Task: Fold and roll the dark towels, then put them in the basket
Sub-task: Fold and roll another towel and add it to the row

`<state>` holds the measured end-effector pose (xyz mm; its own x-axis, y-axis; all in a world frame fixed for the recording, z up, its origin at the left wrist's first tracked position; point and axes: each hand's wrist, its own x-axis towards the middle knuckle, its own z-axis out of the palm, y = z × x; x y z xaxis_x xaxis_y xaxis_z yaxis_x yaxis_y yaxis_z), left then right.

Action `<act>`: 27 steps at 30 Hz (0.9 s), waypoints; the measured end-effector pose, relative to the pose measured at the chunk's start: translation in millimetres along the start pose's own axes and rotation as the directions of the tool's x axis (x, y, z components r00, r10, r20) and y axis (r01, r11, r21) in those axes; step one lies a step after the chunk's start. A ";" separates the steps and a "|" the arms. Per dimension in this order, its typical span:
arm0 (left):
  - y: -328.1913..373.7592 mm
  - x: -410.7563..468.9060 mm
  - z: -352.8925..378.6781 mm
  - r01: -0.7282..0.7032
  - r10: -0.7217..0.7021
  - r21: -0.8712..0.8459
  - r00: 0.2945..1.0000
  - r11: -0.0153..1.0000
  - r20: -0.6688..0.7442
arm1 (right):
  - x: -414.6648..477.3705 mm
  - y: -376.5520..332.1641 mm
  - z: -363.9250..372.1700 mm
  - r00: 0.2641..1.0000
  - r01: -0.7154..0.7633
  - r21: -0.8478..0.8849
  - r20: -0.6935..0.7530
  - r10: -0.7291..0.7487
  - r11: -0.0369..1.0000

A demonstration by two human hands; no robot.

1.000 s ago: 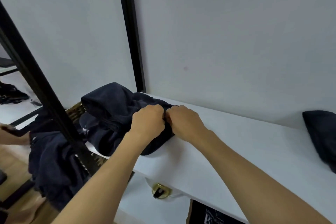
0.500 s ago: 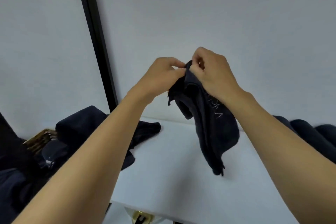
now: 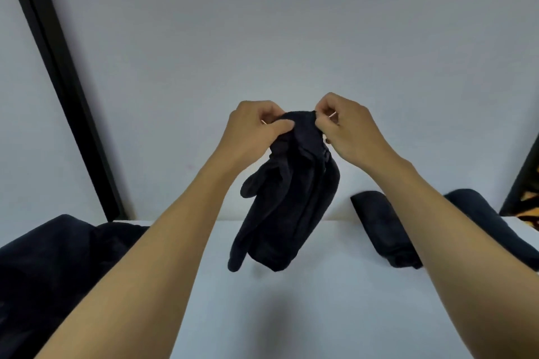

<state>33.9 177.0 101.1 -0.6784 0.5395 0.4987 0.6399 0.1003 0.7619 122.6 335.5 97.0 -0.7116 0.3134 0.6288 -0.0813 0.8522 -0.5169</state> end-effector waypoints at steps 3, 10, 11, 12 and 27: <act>11.1 9.6 10.3 0.027 -0.028 -0.126 1.000 0.992 -0.012 | -4.8 -2.0 -1.4 1.000 -0.014 0.000 -0.005 0.014 1.000; 30.3 19.3 10.1 0.125 -0.130 -0.371 0.991 0.920 0.014 | -17.7 -27.1 -9.4 1.000 -0.011 0.136 0.030 0.007 0.991; 31.5 18.6 7.9 0.128 -0.124 -0.391 0.992 0.912 0.036 | -15.4 -26.5 -11.0 0.999 -0.010 0.077 0.037 0.007 0.997; 31.8 17.7 6.0 0.129 -0.116 -0.407 0.992 0.904 0.057 | -13.0 -26.1 -12.3 0.999 -0.011 0.039 0.036 0.010 0.999; 28.6 7.0 -11.5 0.167 -0.075 -0.607 0.982 0.777 0.173 | -7.5 -28.1 -10.3 0.961 -0.238 0.546 0.254 0.112 0.803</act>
<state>43.3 174.0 131.2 -0.6518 0.6670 0.3609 0.1651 -0.3396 0.9260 137.4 313.5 112.8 -0.8698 0.2905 0.3988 -0.2771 0.3813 -0.8820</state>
